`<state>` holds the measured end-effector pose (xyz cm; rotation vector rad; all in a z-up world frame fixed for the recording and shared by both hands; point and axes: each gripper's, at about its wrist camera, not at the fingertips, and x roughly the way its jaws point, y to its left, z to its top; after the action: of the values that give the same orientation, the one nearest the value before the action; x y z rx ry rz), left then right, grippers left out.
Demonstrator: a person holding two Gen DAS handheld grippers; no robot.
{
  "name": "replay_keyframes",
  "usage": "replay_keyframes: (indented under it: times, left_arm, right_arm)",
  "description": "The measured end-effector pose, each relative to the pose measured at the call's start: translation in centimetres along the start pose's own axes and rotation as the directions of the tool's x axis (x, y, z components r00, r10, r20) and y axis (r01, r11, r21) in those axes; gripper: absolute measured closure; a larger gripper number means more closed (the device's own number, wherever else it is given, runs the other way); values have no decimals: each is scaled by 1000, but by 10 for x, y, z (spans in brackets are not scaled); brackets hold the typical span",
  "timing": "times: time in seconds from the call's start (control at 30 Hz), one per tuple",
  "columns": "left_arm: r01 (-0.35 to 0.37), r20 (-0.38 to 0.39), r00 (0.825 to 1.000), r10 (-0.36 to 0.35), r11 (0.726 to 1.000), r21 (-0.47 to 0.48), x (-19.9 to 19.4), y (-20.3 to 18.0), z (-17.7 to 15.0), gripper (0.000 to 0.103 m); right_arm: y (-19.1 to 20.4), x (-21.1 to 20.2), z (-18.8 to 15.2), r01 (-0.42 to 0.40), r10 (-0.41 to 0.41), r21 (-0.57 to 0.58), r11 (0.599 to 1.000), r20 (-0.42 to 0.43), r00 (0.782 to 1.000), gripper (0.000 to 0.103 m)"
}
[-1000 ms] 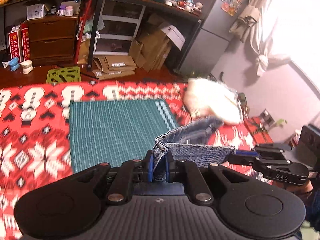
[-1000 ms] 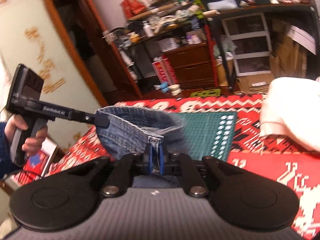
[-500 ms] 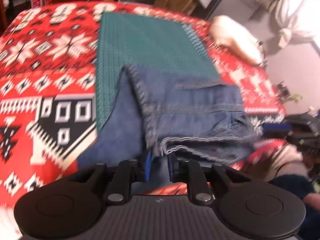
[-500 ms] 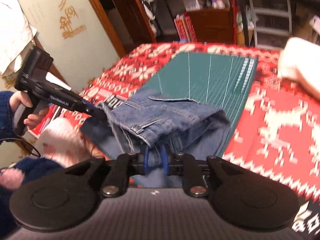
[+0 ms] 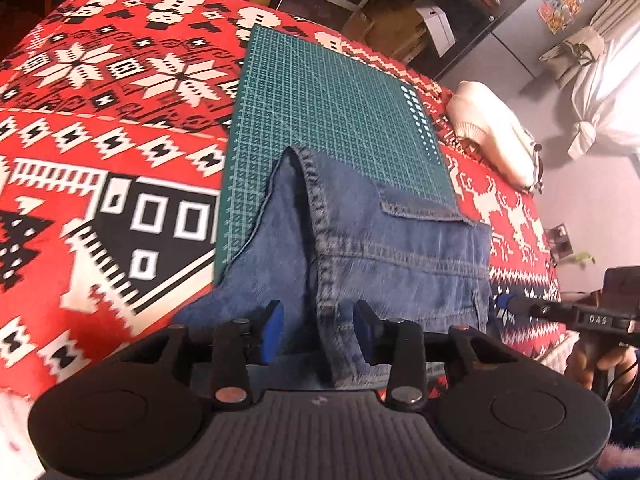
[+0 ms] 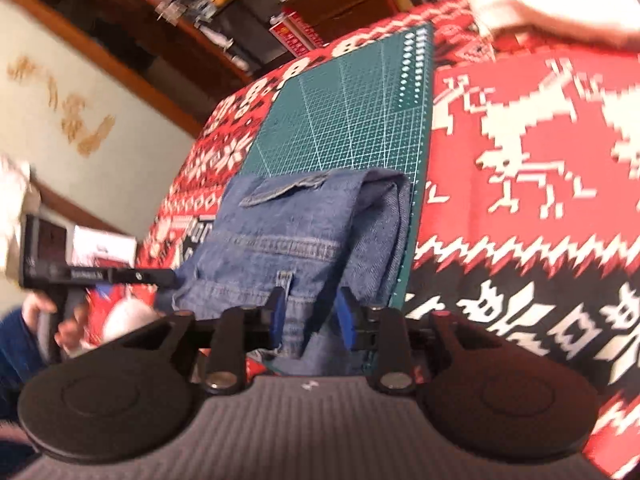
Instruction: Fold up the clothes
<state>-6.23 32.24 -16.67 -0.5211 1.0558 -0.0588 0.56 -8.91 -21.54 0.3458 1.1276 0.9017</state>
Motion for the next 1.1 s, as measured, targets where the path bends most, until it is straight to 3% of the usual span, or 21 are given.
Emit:
replay_keyframes:
  times: [0.2, 0.33, 0.4, 0.43, 0.5, 0.67, 0.8, 0.93, 1.1]
  left_arm:
    - [-8, 19, 1000, 8, 1000, -5, 20, -3, 6, 65]
    - [-12, -1, 1000, 12, 1000, -19, 32, -1, 7, 65]
    - [-2, 2, 1000, 2, 999, -34, 32, 1, 5, 67]
    - [16, 1, 1000, -16, 999, -45, 31, 2, 5, 74]
    - [54, 1, 999, -54, 996, -69, 30, 4, 5, 89]
    - [7, 37, 999, -7, 1000, 17, 13, -13, 5, 91]
    - [-36, 8, 999, 35, 999, 35, 25, -11, 2, 91]
    - [-65, 11, 998, 64, 996, 66, 28, -12, 0, 87]
    - [-141, 68, 989, 131, 976, 166, 13, -27, 0, 88]
  right_arm:
    - [-11, 14, 1, -47, 46, 110, 993, 6, 999, 65]
    - [-11, 24, -1, -30, 32, 94, 995, -16, 999, 66]
    - [-10, 29, -3, -26, 28, 82, 996, -22, 999, 75]
    - [-9, 32, -4, -31, 33, 79, 996, -21, 999, 83]
    - [-5, 34, -5, -29, 30, 67, 997, -17, 999, 86]
    - [10, 26, -6, -40, 41, 35, 999, -6, 999, 91]
    - [18, 21, -9, -29, 29, -9, 1000, -15, 999, 92]
    - [2, 36, -16, -4, 6, 39, 999, -46, 999, 92]
    - [8, 28, -18, 18, -19, -21, 1000, -34, 999, 90]
